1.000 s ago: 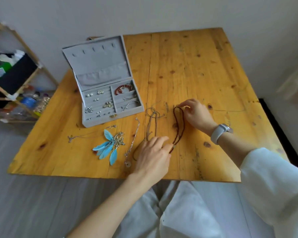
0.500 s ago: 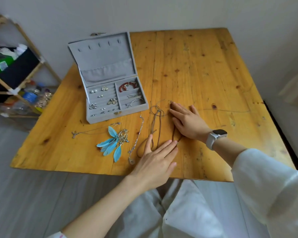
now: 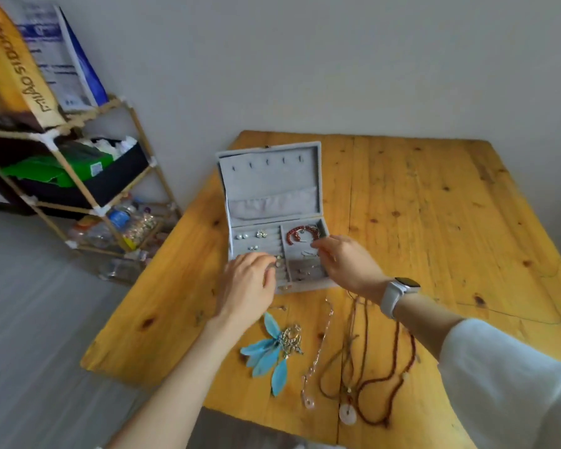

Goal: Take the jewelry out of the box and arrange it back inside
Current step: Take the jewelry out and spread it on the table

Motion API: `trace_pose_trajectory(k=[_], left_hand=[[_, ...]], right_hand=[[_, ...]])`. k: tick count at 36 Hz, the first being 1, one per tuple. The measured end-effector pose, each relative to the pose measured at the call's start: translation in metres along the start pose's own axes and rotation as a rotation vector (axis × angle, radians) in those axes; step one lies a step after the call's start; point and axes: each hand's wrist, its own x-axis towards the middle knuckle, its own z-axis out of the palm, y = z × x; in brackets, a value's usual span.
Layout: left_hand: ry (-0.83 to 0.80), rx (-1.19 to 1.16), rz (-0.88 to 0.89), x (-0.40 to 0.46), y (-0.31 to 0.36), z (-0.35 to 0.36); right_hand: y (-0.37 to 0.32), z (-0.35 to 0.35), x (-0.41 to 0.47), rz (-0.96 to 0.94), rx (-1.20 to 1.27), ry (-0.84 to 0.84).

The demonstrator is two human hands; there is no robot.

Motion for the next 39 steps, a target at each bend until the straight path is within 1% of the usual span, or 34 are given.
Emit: trace_pose_trajectory(k=[3, 5, 9, 12, 16, 19, 21, 23, 29, 32, 34, 37, 39], left_hand=[[0.057, 0.061, -0.088, 0.022, -0.034, -0.006], [0.048, 0.132, -0.143, 0.035, -0.051, -0.007], [0.059, 0.184, -0.184, 0.053, -0.075, -0.002], [0.063, 0.222, -0.187, 0.058, -0.083, 0.004], [0.126, 0.279, -0.159, 0.059, -0.089, 0.010], [0.134, 0.318, -0.127, 0.063, -0.092, 0.014], [0.123, 0.317, -0.122, 0.066, -0.094, 0.016], [0.104, 0.311, -0.137, 0.069, -0.093, 0.018], [0.144, 0.270, -0.171, 0.074, -0.090, 0.022], [0.206, 0.259, -0.148, 0.072, -0.085, 0.021], [0.279, 0.242, -0.121, 0.068, -0.078, 0.020], [0.420, 0.138, -0.053, 0.063, -0.060, 0.021], [0.462, 0.041, 0.006, 0.062, -0.040, 0.026]], right_hand=[[-0.017, 0.015, 0.030, -0.039, 0.012, -0.013], [-0.028, 0.028, 0.050, -0.049, 0.022, -0.017], [-0.046, 0.053, 0.086, -0.059, 0.002, -0.012], [-0.053, 0.073, 0.107, -0.080, -0.053, 0.009], [-0.055, 0.092, 0.119, -0.112, -0.145, 0.026], [-0.052, 0.098, 0.121, -0.145, -0.159, 0.089], [-0.050, 0.095, 0.120, -0.161, -0.140, 0.137], [-0.047, 0.089, 0.119, -0.131, -0.077, 0.160], [-0.032, 0.065, 0.105, -0.069, 0.130, 0.133], [-0.023, 0.051, 0.093, -0.048, 0.223, 0.180], [-0.014, 0.039, 0.083, -0.020, 0.253, 0.206], [0.008, 0.020, 0.065, 0.040, 0.267, 0.241], [0.028, 0.009, 0.052, 0.097, 0.260, 0.289]])
